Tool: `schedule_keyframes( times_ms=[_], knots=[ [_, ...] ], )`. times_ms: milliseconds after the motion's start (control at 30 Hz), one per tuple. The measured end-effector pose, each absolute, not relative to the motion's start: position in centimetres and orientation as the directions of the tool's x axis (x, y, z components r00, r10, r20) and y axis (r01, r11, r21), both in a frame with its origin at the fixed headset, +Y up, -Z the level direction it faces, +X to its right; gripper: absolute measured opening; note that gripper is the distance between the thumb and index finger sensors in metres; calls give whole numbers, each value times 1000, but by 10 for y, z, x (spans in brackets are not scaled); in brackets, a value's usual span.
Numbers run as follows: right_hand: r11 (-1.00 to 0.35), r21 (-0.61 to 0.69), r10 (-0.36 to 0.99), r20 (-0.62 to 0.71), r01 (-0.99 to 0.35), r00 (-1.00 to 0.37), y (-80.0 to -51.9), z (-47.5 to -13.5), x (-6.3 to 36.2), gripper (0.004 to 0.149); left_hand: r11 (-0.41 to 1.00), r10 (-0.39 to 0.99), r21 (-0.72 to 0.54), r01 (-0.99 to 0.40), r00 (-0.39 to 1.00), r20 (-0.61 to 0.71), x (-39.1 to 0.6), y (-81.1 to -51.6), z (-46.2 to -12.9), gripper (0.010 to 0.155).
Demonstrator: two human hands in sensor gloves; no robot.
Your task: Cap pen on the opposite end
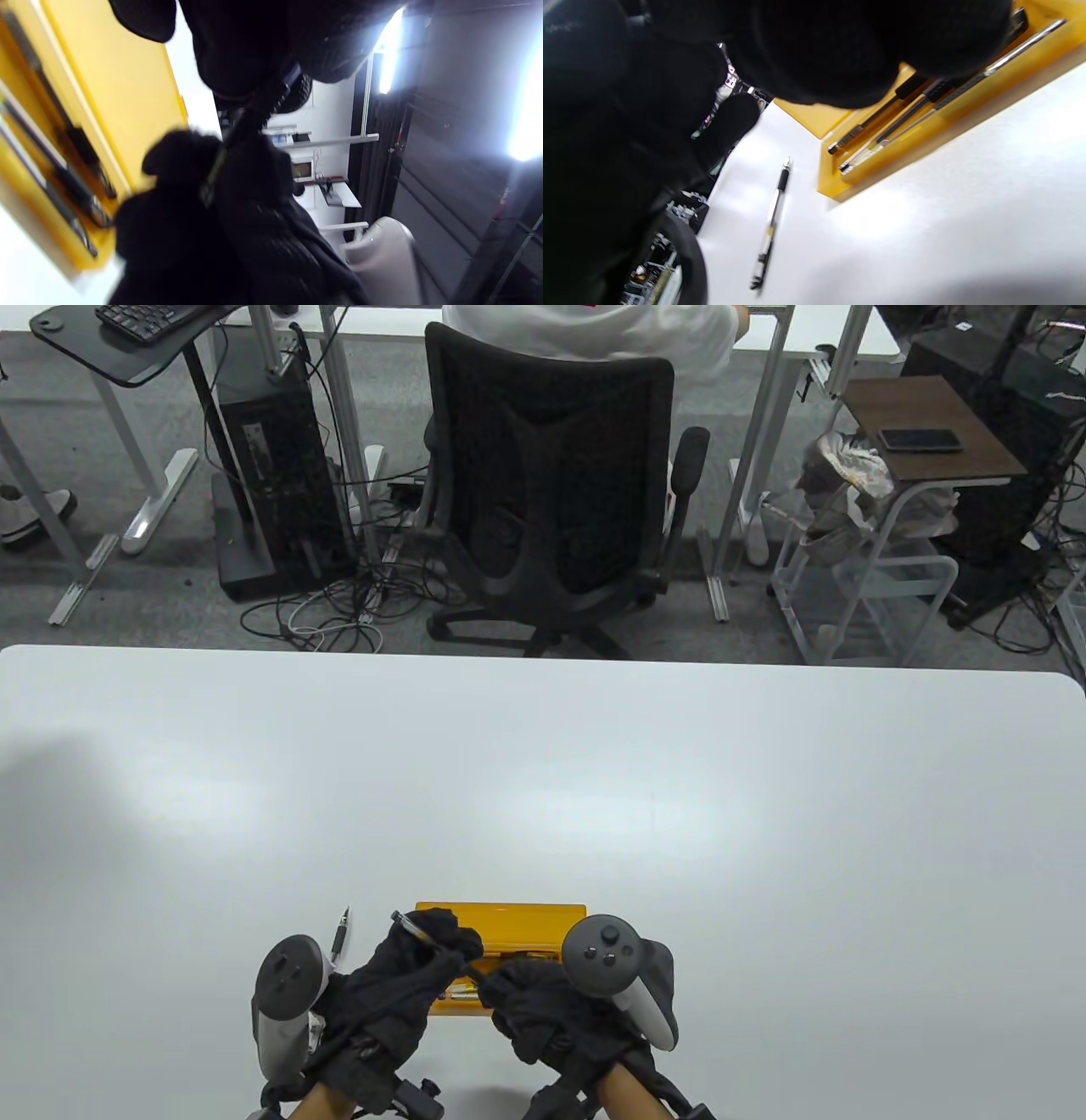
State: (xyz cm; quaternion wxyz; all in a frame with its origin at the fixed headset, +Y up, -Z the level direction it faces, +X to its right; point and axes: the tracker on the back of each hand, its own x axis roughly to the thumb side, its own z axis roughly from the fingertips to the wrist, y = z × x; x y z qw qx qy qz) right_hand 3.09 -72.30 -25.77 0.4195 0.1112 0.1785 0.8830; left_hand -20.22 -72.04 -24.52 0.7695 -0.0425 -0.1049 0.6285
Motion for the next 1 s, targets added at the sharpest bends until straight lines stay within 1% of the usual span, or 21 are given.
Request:
schedule_keyframes(
  times_ms=[33,67,100,167,200,233,267,300,333,367,433,467,500,600,667,733,800,900,933,1000],
  knots=[
    [-593,410,775,58,-693,-629,-723,-257,30,54,263,961,-170,-950,242,135,-204,-719,-245,53],
    [-604,420,766,70,-678,-639,-723,-257,27,55,354,926,-122,-927,330,182,-205,-717,-245,54],
    [-615,419,758,79,-668,-648,-722,-256,25,55,389,911,-100,-916,366,193,-207,-716,-245,56],
    [-646,375,740,96,-664,-666,-717,-254,22,54,397,904,-39,-917,383,192,-209,-712,-246,57],
    [-682,347,712,108,-644,-694,-717,-253,18,52,395,899,49,-917,397,186,-220,-705,-246,55],
    [-798,340,570,157,-497,-807,-718,-250,21,52,439,864,170,-883,466,189,-233,-700,-252,53],
    [-844,293,515,204,-450,-833,-719,-249,25,52,495,825,248,-833,540,167,-253,-697,-256,53],
    [-855,242,505,191,-458,-841,-719,-249,29,51,492,828,268,-828,541,152,-263,-699,-256,54],
    [-843,166,534,151,-511,-832,-716,-252,35,51,470,845,253,-846,514,149,-276,-704,-255,55],
    [-812,136,582,116,-567,-805,-714,-256,40,50,421,871,230,-877,462,166,-283,-709,-252,55],
    [-735,111,677,57,-669,-734,-714,-262,47,48,393,891,225,-892,430,148,-290,-714,-247,56],
    [-715,115,697,46,-690,-715,-714,-264,49,48,391,890,228,-892,429,151,-291,-714,-247,56],
    [-702,120,709,30,-702,-704,-716,-264,51,48,385,892,230,-894,425,155,-293,-713,-248,57],
    [-736,122,674,35,-666,-738,-717,-261,56,47,377,898,204,-903,411,161,-288,-714,-250,57],
    [-756,106,652,46,-645,-757,-717,-261,57,47,431,870,165,-887,458,184,-280,-714,-249,57],
    [-755,102,655,50,-648,-754,-717,-261,56,47,528,806,146,-836,548,225,-270,-711,-249,55],
    [-759,101,650,59,-643,-758,-717,-261,55,47,636,709,136,-759,645,283,-259,-705,-248,52],
    [-774,108,632,73,-624,-772,-718,-260,53,47,814,468,153,-560,789,398,-239,-697,-242,49],
    [-774,117,632,79,-622,-771,-719,-259,52,47,869,365,159,-468,824,434,-230,-695,-240,48],
    [-775,127,630,91,-619,-771,-719,-259,51,47,918,247,164,-362,843,478,-218,-694,-237,47]
  ],
)
